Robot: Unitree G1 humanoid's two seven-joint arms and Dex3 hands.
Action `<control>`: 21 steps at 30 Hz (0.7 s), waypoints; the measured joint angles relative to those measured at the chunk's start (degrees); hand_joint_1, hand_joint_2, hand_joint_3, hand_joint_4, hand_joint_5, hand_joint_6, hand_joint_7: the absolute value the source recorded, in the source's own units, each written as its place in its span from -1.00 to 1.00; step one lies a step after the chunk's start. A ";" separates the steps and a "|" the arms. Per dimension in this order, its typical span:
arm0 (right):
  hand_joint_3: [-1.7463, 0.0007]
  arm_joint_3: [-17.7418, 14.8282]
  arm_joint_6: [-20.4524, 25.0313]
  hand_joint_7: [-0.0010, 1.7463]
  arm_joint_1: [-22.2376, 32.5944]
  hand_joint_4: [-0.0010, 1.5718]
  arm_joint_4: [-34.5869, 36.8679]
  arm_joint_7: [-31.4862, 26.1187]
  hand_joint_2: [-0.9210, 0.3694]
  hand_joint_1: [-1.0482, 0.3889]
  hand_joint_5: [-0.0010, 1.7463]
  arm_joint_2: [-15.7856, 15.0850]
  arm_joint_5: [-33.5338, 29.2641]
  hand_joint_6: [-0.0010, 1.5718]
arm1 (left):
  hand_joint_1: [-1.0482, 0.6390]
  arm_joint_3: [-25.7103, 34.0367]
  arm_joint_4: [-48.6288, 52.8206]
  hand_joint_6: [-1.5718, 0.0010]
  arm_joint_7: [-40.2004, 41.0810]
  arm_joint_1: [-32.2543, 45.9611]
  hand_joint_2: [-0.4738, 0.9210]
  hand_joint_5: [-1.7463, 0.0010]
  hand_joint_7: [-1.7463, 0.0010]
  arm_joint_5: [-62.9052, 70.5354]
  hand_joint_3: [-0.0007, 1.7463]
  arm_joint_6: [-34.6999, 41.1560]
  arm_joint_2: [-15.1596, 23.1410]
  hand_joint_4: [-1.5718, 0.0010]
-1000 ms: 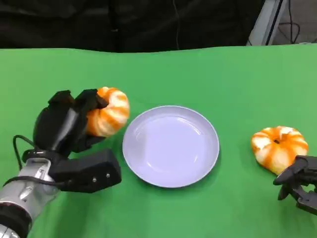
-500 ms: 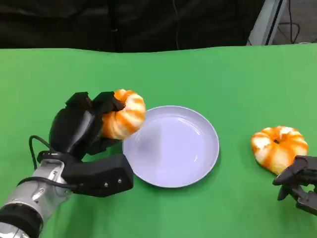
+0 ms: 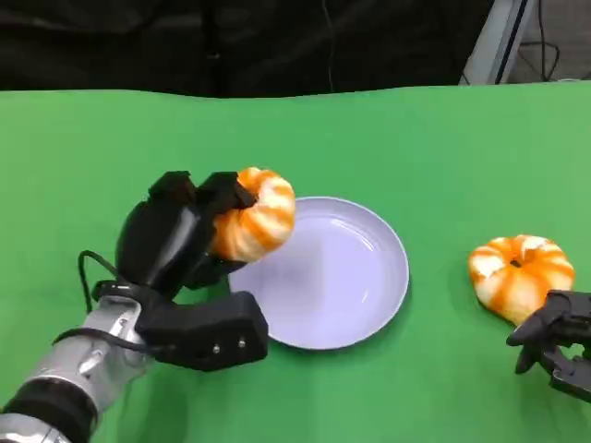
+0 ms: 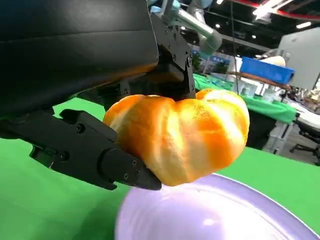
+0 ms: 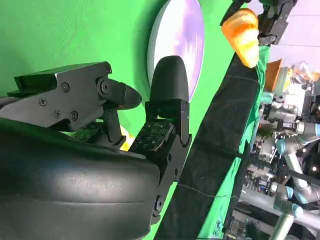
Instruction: Grasp the bread from the table and place it into the plate.
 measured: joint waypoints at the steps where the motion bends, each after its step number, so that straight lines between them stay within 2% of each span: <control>1: 0.33 0.00 0.00 0.04 0.00 0.10 0.00 -0.02 -0.90 0.59 0.58 0.00 -0.01 0.23 | 0.13 -0.14 -0.18 0.40 -0.24 0.00 1.00 -1.00 -0.67 0.06 -0.66 0.09 -0.12 0.47; 4: 0.33 0.01 0.00 0.03 0.00 0.11 0.00 -0.08 -0.90 0.59 0.58 0.01 -0.02 0.23 | 0.12 -0.31 -0.96 0.43 -0.68 0.00 1.00 -1.00 -0.71 0.15 -0.69 0.30 -0.50 0.47; 7: 0.33 0.01 0.00 0.03 0.00 0.11 0.00 -0.17 -0.90 0.59 0.57 0.02 -0.05 0.23 | 0.11 -0.47 -1.30 0.39 -2.06 -0.02 1.00 -1.00 -0.66 0.12 -0.69 0.33 -1.35 0.47; 12: 0.34 0.04 -0.01 0.02 0.00 0.10 0.00 -0.35 -0.90 0.58 0.57 0.03 -0.17 0.23 | 0.10 -0.74 -0.95 0.39 -3.07 -0.05 1.00 -1.00 -0.68 0.12 -0.74 0.33 -2.64 0.46; 21: 0.32 0.30 -0.02 0.03 0.00 0.11 -0.01 -0.82 -0.89 0.59 0.58 0.03 -0.25 0.23 | 0.11 -1.13 2.30 0.38 -3.66 -2.02 1.00 -1.00 -0.69 0.10 -0.65 0.22 -5.37 0.46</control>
